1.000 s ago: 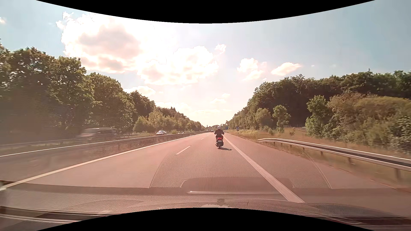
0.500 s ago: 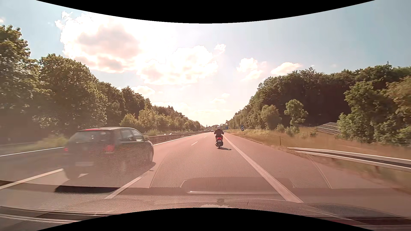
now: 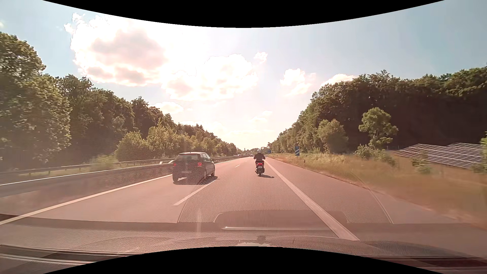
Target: Follow the waypoints while adhering to traffic rules and regulations
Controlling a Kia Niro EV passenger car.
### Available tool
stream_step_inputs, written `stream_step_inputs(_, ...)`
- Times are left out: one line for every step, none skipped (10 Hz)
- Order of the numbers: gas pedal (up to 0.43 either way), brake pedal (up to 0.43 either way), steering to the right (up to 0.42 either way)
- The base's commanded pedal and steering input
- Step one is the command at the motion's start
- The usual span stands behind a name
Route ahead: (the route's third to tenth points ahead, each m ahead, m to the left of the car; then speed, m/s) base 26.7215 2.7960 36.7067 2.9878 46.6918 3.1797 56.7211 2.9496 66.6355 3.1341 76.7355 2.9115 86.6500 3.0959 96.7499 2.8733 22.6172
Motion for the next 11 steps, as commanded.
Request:
stream_step_inputs(0.248, 0.012, -0.002)
stream_step_inputs(0.248, 0.012, -0.002)
stream_step_inputs(0.240, 0.012, -0.002)
stream_step_inputs(0.228, 0.012, -0.002)
stream_step_inputs(0.220, 0.012, -0.002)
stream_step_inputs(0.209, 0.012, -0.002)
stream_step_inputs(0.189, 0.012, -0.002)
stream_step_inputs(0.169, 0.012, -0.001)
stream_step_inputs(0.157, 0.012, 0.000)
stream_step_inputs(0.118, 0.012, 0.000)
stream_step_inputs(0.098, 0.012, 0.000)
